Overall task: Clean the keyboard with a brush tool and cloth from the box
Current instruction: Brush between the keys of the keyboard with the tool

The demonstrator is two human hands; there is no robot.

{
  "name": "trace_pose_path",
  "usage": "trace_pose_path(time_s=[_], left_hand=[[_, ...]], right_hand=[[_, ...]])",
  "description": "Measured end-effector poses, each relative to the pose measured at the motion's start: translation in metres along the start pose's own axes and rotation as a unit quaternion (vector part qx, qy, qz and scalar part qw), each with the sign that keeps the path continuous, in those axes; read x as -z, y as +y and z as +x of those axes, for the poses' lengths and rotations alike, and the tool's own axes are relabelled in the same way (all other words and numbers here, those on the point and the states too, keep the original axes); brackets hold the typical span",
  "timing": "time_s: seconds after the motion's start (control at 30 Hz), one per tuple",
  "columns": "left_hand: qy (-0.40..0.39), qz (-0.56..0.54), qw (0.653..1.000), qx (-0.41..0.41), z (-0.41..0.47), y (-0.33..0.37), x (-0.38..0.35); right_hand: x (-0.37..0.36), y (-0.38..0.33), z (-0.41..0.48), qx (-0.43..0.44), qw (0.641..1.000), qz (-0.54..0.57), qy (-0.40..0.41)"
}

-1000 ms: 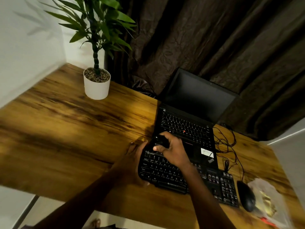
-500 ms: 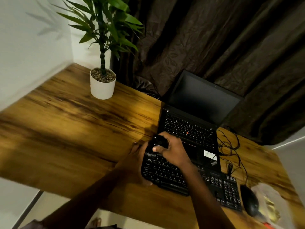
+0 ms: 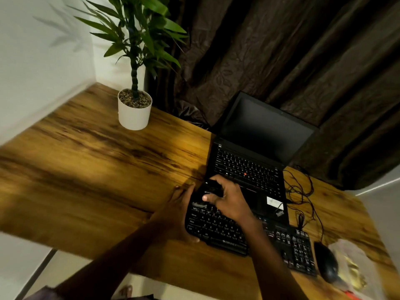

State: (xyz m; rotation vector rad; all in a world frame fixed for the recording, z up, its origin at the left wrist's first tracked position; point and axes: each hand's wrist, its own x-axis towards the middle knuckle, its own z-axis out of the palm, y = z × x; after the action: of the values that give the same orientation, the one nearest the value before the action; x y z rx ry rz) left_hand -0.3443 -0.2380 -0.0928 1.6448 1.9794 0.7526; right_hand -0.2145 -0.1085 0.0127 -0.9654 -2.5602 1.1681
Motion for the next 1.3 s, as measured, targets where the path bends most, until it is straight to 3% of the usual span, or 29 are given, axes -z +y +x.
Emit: trace_pose_path(time_s=[0.3,0.5,0.7,0.93,1.3], left_hand=[[-0.013,0.002,1.0,-0.013,-0.003,-0.002,0.0],[-0.013,0.014,1.0,-0.016,-0.004,0.0,0.001],[-0.007,0.011,1.0,-0.016,-0.004,-0.003,-0.001],[0.005,0.046,0.998,-0.032,-0.003,-0.003,-0.004],[0.006,0.054,0.998,-0.031,-0.001,-0.01,-0.008]], right_hand=[[0.021,0.011,-0.003,0.005,0.998,-0.06,-0.012],[0.019,0.012,-0.007,0.009,1.0,-0.029,0.002],[0.041,0.028,-0.02,-0.013,0.998,-0.068,0.01],[0.018,0.019,-0.018,0.007,1.0,-0.01,0.026],[0.032,0.032,-0.025,-0.009,0.998,-0.054,0.036]])
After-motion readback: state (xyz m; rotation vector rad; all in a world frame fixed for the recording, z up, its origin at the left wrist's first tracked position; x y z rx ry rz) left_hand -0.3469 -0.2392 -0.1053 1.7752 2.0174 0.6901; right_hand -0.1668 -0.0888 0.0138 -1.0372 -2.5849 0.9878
